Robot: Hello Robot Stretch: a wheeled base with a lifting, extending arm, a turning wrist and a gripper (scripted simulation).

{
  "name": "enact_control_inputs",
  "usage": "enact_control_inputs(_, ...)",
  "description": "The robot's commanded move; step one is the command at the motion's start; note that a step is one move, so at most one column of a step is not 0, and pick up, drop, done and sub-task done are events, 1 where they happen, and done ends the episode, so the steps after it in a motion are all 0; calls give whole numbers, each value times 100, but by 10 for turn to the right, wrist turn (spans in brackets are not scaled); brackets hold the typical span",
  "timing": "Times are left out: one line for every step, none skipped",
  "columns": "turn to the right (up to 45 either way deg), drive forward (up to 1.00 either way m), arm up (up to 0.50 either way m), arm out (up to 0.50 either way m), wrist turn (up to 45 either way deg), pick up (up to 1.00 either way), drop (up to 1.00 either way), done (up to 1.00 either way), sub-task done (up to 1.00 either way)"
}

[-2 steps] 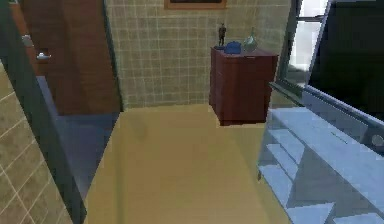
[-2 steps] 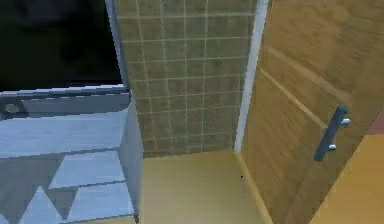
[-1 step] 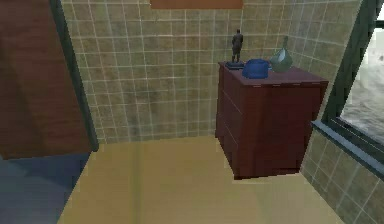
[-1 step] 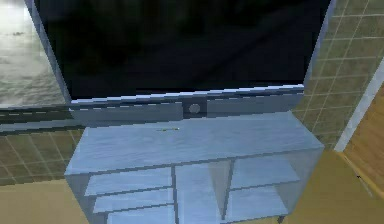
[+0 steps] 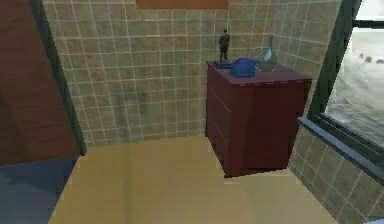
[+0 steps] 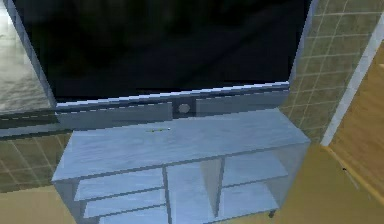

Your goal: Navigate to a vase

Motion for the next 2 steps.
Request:
enact_control_inputs(0, 85, 0, 0, 0, 0, 0, 0, 0)
enact_control_inputs(330, 0, 0, 0, 0, 0, 0, 0, 0)
